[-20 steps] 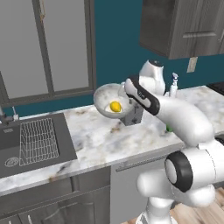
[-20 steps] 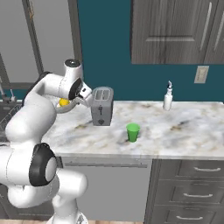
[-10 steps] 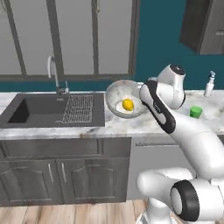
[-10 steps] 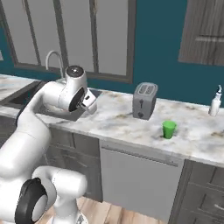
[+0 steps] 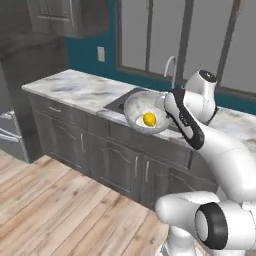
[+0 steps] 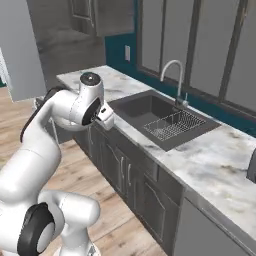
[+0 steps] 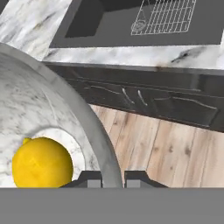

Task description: Move the cup from next to the sink to the open cabinet. Then, move the bowl with the lemon to the fridge to clear the area for faucet cleaning.

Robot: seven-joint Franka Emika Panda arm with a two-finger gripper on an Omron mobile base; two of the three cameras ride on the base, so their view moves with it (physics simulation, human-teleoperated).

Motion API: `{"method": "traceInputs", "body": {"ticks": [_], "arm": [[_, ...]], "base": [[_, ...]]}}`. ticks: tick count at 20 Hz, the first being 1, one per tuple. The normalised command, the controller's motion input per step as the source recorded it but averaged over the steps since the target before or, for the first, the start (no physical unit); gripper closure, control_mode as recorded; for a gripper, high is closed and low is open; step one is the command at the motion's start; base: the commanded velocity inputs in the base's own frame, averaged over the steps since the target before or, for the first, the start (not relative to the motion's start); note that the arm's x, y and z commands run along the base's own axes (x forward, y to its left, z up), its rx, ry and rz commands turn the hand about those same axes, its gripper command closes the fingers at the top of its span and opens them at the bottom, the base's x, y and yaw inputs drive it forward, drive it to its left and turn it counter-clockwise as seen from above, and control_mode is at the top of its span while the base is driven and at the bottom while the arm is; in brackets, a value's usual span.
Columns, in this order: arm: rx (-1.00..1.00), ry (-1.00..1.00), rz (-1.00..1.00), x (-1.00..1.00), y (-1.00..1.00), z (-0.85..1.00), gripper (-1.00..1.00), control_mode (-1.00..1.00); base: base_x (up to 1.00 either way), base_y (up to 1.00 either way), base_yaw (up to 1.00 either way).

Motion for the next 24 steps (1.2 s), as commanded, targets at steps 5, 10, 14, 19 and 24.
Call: {"method": "traceInputs", "body": {"ticks": [5, 10, 14, 19, 24], "arm": [[0.0, 0.0, 0.0, 0.0, 0.0, 0.0, 1.0, 1.0], [0.0, 0.0, 0.0, 0.0, 0.0, 0.0, 1.0, 1.0], [0.0, 0.0, 0.0, 0.0, 0.0, 0.0, 1.0, 1.0], [0.0, 0.0, 0.0, 0.0, 0.0, 0.0, 1.0, 1.0], [0.0, 0.0, 0.0, 0.0, 0.0, 0.0, 1.0, 1.0]], "base": [[-0.14, 0.2, 0.92], [0.45, 0.75, 0.53], [0.98, 0.97, 0.31], [1.0, 0.99, 0.11], [1.0, 1.0, 0.0]]}}
